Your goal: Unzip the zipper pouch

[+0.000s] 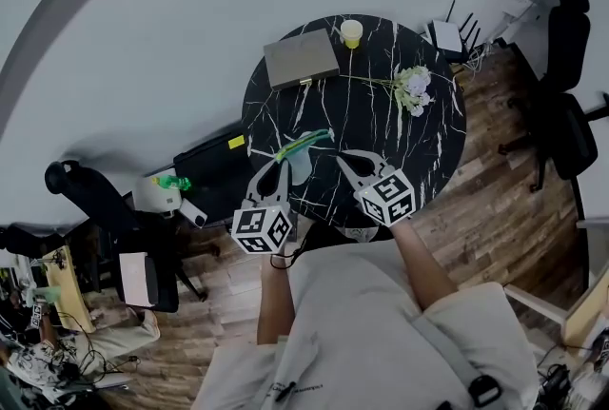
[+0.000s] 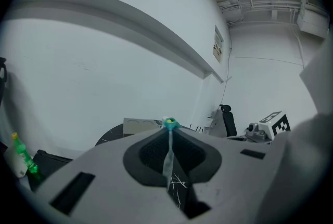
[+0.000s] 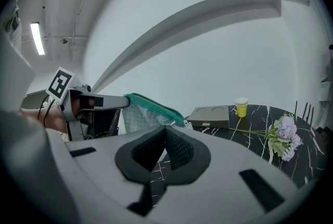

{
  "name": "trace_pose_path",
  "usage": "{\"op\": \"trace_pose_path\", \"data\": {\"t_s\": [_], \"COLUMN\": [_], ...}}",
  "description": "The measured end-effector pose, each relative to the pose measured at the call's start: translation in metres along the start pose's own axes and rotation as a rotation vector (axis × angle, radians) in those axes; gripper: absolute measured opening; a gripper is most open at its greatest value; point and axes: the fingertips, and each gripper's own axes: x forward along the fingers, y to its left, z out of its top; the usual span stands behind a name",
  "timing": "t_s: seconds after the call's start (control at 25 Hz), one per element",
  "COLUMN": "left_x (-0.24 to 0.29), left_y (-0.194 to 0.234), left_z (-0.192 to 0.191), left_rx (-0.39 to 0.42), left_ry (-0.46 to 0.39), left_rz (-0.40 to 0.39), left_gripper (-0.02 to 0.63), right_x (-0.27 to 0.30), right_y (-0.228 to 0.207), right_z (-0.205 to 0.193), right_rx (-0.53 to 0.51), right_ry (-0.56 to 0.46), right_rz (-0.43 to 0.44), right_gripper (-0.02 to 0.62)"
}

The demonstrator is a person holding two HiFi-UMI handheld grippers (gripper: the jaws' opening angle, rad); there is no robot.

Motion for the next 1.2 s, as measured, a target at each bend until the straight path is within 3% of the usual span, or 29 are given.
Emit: {"op": "trace_pose_path", "data": {"t_s": [1.2], "left_x": [-0.007], "left_y": [-0.016], "left_z": [-0.006], "left_rx": [0.001], "left_ry": [0.012], "left_rz": [-0.007], "left_gripper": [0.038], "right_x": [-0.012], "right_y": [0.009], "right_z": [-0.015], "right_rx": [0.039], "right_ry": [0.017], "right_rz": [0.073], "right_gripper": [0.005]}}
